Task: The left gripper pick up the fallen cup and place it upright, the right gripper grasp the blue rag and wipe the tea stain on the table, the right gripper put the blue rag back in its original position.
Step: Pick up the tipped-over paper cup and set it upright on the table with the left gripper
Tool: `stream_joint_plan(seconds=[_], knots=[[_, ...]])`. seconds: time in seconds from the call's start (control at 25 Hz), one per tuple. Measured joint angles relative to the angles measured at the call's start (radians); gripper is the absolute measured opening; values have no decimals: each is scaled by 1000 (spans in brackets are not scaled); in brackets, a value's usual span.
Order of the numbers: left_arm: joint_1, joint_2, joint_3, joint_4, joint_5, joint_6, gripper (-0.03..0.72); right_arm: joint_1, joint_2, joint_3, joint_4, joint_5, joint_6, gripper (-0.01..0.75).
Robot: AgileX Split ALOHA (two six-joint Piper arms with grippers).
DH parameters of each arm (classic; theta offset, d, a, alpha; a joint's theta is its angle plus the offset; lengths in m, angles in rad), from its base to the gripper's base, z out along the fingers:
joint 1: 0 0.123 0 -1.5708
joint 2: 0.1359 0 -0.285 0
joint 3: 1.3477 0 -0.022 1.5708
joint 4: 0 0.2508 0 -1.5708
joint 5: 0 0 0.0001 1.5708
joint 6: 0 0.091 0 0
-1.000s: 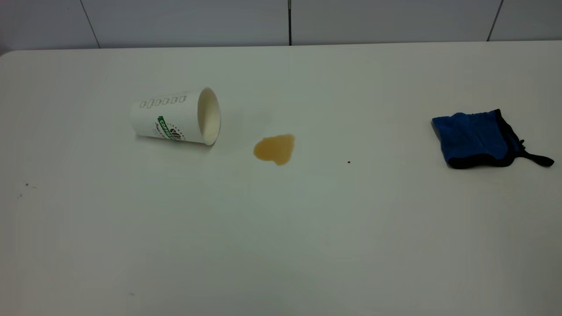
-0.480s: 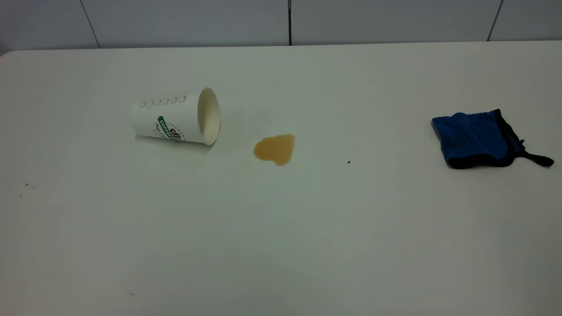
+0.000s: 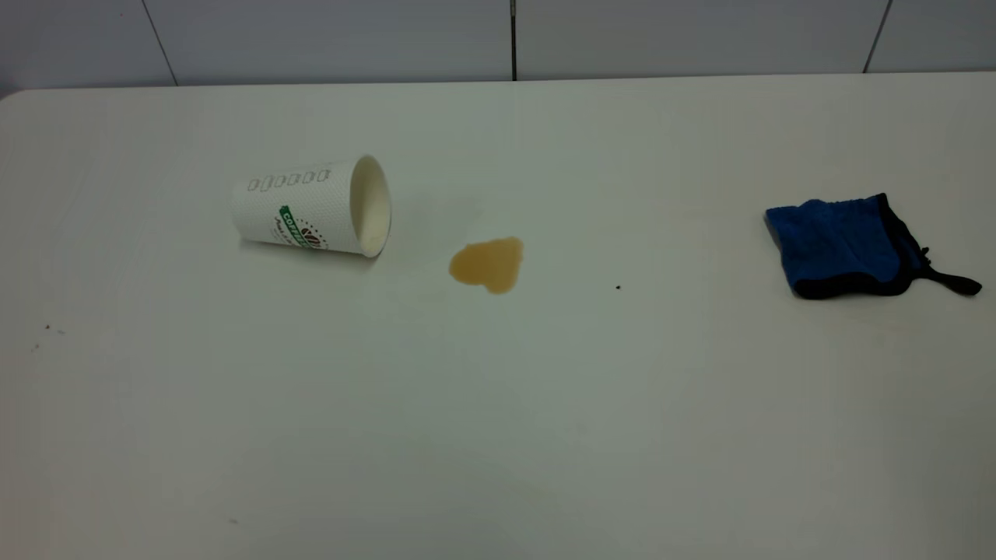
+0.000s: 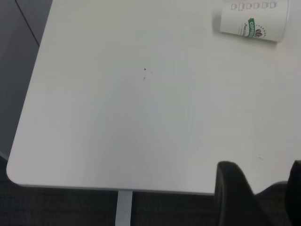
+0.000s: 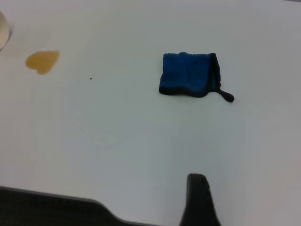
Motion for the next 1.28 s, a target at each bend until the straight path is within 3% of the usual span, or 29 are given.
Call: stream_joint_plan(seconds=[0.56,0.76,1.12,1.28], knots=[[-3,0,-1,-55,-2,5,307,0,0,0,0,0,0,572],[-4,28,-67,-98,-94,35,307,0,0,0,0,0,0,572],[-4,491,-254,-99,-159,112,301,0,0,0,0,0,0,572],[-4,748,-351,-100,-206,111,250,0,0,0,0,0,0,572]])
